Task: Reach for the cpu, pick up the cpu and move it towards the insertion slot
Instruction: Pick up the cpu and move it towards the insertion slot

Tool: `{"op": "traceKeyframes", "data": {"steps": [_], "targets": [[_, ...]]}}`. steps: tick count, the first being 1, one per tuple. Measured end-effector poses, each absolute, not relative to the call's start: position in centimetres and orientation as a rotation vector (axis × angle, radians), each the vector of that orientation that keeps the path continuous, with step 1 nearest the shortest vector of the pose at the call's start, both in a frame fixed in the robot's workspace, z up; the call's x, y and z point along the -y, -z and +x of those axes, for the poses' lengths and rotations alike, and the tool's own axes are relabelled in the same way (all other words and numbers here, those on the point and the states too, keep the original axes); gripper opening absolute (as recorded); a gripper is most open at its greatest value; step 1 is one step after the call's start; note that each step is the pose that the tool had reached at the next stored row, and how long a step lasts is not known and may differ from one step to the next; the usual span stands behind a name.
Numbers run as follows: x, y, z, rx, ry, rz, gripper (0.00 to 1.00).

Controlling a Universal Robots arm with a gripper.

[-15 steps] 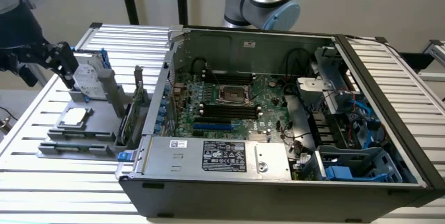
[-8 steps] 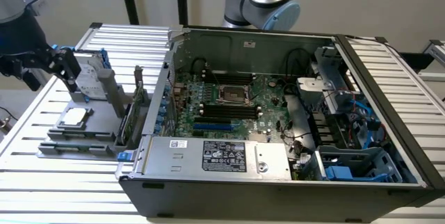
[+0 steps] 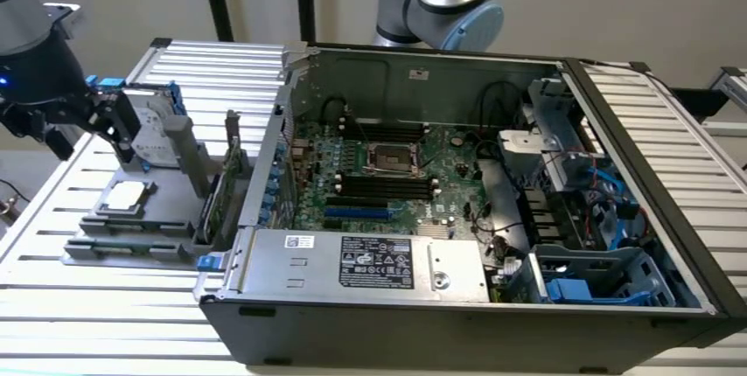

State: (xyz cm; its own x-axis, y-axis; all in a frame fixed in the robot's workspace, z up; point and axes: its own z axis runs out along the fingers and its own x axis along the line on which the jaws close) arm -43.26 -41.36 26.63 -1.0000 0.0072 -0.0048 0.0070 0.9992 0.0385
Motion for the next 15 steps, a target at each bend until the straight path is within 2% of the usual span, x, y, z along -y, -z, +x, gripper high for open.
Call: {"op": "traceKeyframes", "data": {"steps": [15], "targets": [[40.9, -23.9, -43.2, -3.136, -0.065, -0.001, 0.83]]}}
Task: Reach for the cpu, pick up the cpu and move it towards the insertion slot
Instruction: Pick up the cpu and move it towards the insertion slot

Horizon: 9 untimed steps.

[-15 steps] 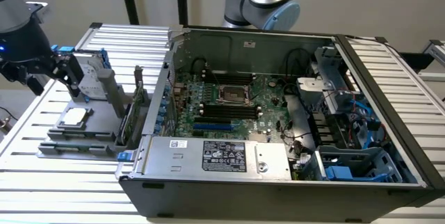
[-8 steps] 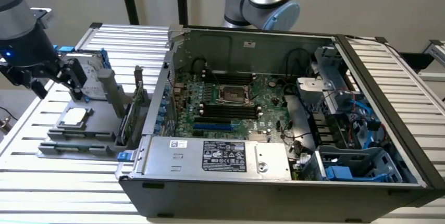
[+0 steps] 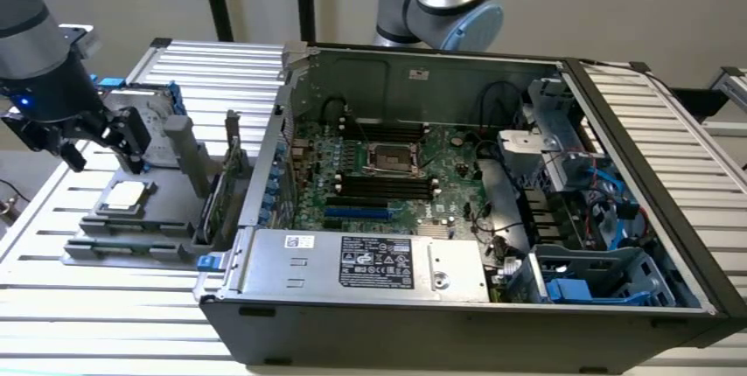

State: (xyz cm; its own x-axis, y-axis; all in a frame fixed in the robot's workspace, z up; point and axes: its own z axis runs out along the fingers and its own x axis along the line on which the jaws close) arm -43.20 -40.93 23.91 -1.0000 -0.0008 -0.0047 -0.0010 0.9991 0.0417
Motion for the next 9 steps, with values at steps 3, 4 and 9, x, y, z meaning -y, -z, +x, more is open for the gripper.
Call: {"op": "traceKeyframes", "data": {"steps": [3, 4, 9], "targets": [[40.9, -23.4, -43.2, -3.136, -0.068, -0.001, 0.83], [40.9, -23.2, -43.2, -3.136, -0.069, 0.000, 0.83], [40.9, -22.3, -43.2, -3.136, -0.075, 0.009, 0.83]]}}
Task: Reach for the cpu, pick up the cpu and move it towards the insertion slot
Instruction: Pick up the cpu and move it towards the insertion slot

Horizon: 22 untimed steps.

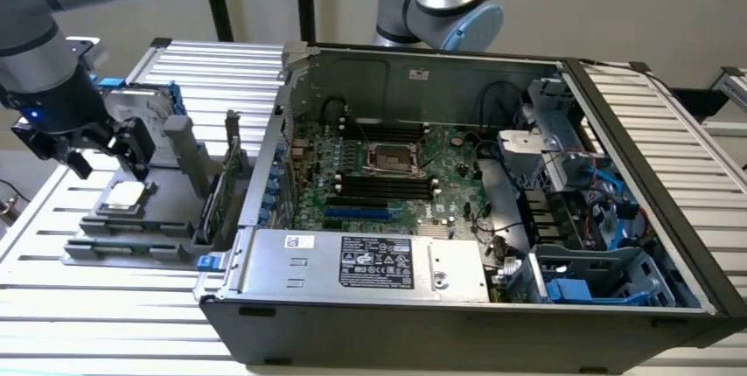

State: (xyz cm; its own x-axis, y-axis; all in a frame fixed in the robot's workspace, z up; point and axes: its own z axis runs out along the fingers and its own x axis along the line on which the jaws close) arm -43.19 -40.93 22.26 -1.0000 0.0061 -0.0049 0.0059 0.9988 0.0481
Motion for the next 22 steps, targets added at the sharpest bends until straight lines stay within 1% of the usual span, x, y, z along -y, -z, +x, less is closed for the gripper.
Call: {"op": "traceKeyframes", "data": {"steps": [6, 22], "targets": [[40.9, -21.3, -43.2, -3.135, -0.085, 0.011, 0.83], [41.1, -20.0, -43.3, -3.135, -0.085, 0.077, 0.83]]}}
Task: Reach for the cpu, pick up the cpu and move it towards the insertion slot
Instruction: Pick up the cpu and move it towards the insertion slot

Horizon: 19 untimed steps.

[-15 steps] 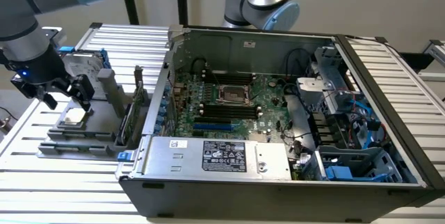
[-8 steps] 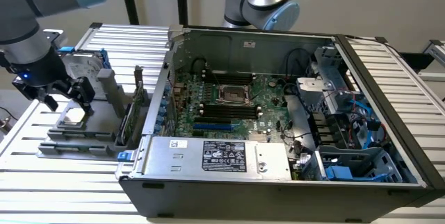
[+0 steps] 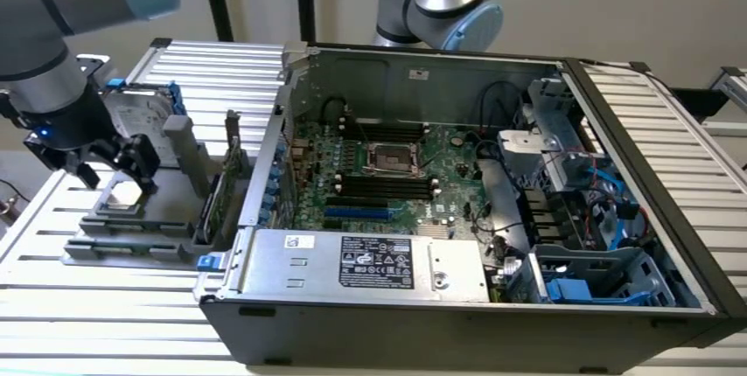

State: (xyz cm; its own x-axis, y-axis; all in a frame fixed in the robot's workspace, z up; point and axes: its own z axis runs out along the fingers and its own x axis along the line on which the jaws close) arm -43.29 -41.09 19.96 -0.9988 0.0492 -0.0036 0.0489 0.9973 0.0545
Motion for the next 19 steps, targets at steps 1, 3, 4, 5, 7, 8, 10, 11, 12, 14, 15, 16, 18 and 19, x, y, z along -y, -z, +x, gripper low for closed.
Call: {"op": "traceKeyframes", "data": {"steps": [1, 3, 4, 5, 7, 8, 10, 11, 12, 14, 15, 16, 18, 19], "targets": [[41.1, -19.9, -43.3, -3.136, -0.085, 0.078, 0.83], [41.1, -19.6, -43.3, -3.138, -0.085, 0.078, 0.83], [41.1, -19.5, -43.3, -3.140, -0.085, 0.079, 0.83], [41.1, -19.4, -43.3, -3.141, -0.085, 0.079, 0.83], [41.1, -19.3, -43.4, -3.142, -0.085, 0.079, 0.83], [41.1, -19.2, -43.4, -3.142, -0.085, 0.079, 0.83], [41.1, -19.1, -43.4, -3.143, -0.085, 0.079, 0.83], [41.1, -19.1, -43.4, -3.143, -0.085, 0.079, 0.83], [41.1, -19.1, -43.4, -3.143, -0.085, 0.079, 0.83], [41.1, -18.9, -43.4, -3.143, -0.085, 0.080, 0.83], [41.1, -18.9, -43.4, -3.143, -0.085, 0.080, 0.83], [41.1, -18.8, -43.4, -3.143, -0.085, 0.080, 0.83], [41.1, -18.7, -43.4, -3.143, -0.085, 0.080, 0.83], [41.1, -18.6, -43.4, -3.143, -0.085, 0.080, 0.83]]}}
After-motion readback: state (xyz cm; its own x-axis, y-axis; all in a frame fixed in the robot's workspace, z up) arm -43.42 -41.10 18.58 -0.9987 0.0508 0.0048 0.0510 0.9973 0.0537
